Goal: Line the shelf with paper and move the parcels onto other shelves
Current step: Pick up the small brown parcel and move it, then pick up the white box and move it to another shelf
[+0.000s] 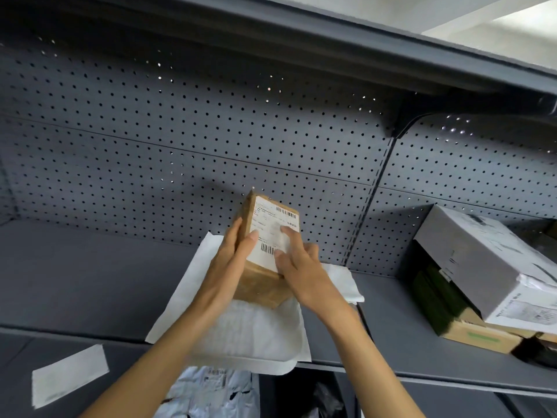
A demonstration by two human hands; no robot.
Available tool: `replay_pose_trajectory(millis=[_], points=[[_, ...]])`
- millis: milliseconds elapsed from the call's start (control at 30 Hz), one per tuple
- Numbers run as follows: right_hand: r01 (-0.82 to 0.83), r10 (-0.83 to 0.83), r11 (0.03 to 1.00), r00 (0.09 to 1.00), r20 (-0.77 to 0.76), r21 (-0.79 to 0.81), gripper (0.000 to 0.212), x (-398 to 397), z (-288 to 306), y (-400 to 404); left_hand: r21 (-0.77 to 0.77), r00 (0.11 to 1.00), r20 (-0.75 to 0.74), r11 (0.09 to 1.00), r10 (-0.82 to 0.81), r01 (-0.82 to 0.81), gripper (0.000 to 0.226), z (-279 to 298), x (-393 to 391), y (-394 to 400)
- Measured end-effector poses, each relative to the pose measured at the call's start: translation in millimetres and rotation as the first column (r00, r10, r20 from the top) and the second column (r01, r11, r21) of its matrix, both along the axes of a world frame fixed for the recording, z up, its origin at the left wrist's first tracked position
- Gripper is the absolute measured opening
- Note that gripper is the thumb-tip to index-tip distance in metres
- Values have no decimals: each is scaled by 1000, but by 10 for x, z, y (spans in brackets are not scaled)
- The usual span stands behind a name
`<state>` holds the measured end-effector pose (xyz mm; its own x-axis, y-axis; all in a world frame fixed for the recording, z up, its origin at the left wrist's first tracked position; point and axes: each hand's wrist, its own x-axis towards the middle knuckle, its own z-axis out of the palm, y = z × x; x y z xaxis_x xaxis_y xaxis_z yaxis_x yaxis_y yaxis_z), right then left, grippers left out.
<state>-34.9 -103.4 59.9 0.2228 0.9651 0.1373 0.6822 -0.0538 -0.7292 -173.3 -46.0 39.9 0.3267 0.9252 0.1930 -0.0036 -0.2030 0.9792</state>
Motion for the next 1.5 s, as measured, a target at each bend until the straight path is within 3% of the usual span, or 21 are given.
replay_pose_trajectory(millis=[100, 133, 333, 567, 967, 1067, 1167, 1233, 1367, 1433, 1500], points=[[-1, 5, 998, 998, 55, -68, 48, -107, -16, 28, -64, 999, -44, 998, -3, 0, 27, -28, -104, 66], [-1, 7, 997, 997, 78, -78, 49, -122, -19, 39, -79, 998, -53, 997, -25, 21, 26, -19, -121, 70], [-2, 40, 980, 982, 185, -201, 49, -193, -102, 98, -170, 993, -110, 985, -34, 15, 38, -168, -217, 119], [6, 57, 957, 976, 208, -289, 49, -198, -282, 133, -223, 990, -130, 975, -51, 21, 45, -296, -227, 129], [0, 90, 953, 955, 284, -303, 52, -245, -346, 200, -264, 997, -77, 964, -31, 10, 45, -435, -328, 142], [-16, 103, 946, 962, 254, -325, 55, -202, -319, 189, -171, 994, -106, 985, -3, -15, 52, -451, -325, 168], [-51, 128, 937, 971, 203, -345, 57, -95, -280, 150, 116, 959, -258, 990, 113, -85, 67, -401, -325, 163], [-75, 138, 939, 976, 168, -334, 58, -10, -254, 100, 316, 922, -306, 939, 236, -135, 72, -338, -259, 169], [-31, 69, 960, 990, 125, -278, 47, 232, -198, -9, 446, 935, -277, 891, 222, -79, 46, -126, 36, 81], [24, 5, 971, 993, 122, -238, 33, 431, -180, -80, 457, 956, -242, 888, 164, -37, 27, -55, 247, 43], [104, -84, 980, 989, 125, -167, 24, 650, -151, -203, 429, 970, -211, 903, 117, -15, 25, -1, 474, 2]])
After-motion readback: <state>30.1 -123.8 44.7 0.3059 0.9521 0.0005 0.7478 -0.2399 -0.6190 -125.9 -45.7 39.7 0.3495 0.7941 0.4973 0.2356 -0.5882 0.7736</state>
